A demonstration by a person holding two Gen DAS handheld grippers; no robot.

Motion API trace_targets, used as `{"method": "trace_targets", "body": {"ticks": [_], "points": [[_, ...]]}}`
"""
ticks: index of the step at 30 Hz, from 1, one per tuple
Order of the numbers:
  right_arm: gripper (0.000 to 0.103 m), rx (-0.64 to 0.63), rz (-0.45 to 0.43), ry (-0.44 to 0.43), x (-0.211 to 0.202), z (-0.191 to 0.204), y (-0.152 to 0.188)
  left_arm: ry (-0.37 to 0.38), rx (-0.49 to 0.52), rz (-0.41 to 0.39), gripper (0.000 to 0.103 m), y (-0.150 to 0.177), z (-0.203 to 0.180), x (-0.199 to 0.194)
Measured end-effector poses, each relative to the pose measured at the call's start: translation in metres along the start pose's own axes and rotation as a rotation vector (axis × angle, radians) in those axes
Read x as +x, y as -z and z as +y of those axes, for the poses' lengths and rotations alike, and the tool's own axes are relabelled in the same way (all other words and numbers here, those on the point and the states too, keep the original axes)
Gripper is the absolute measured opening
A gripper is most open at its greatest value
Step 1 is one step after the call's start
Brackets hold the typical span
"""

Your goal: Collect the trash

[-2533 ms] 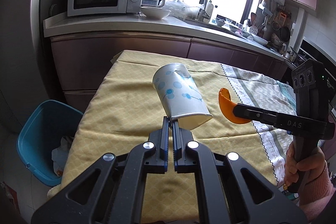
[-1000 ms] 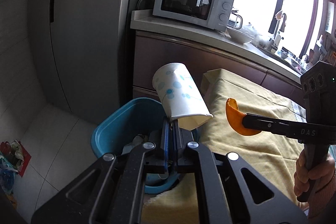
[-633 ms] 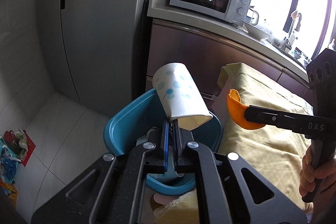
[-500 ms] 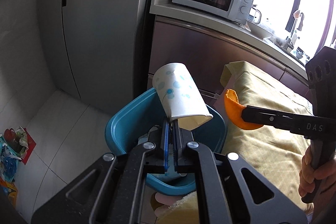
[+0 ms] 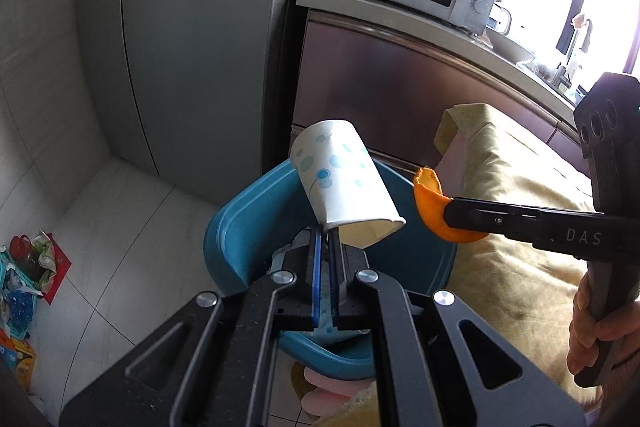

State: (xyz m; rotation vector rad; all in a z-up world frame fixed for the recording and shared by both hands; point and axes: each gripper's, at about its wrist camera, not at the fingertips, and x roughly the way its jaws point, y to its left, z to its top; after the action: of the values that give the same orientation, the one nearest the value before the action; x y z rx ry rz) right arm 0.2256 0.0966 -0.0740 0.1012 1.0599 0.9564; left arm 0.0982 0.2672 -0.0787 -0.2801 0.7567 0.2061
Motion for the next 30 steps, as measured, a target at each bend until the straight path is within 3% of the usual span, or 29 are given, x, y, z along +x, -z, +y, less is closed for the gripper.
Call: {"method": "trace_targets", "body": {"ticks": [11, 17, 20, 25, 29, 30], "points": [[0.008, 0.027, 0.037, 0.055, 0.026, -0.002, -0.009, -0.014, 0.001, 0.08, 0.005, 0.004, 0.003, 0.042], [0.019, 0.021, 0.003, 0.046, 0.015, 0.001, -0.001, -0.013, -0.013, 0.1, 0.015, 0.007, 0.003, 0.053], [0.028, 0.002, -0.035, 0.053, 0.001, 0.004, 0.004, -0.006, 0.006, 0.061, 0.026, 0.008, -0.003, 0.041], [0.05, -0.02, -0.118, 0.064, -0.032, 0.007, 0.02, 0.024, 0.033, -0.028, 0.049, 0.007, -0.014, 0.009], [0.056, -0.049, -0.193, 0.101, -0.065, 0.012, 0.037, 0.063, 0.069, -0.099, 0.063, 0.01, -0.028, -0.02], [0.061, -0.054, -0.217, 0.111, -0.075, 0.013, 0.043, 0.069, 0.081, -0.112, 0.072, 0.011, -0.033, -0.027]]}}
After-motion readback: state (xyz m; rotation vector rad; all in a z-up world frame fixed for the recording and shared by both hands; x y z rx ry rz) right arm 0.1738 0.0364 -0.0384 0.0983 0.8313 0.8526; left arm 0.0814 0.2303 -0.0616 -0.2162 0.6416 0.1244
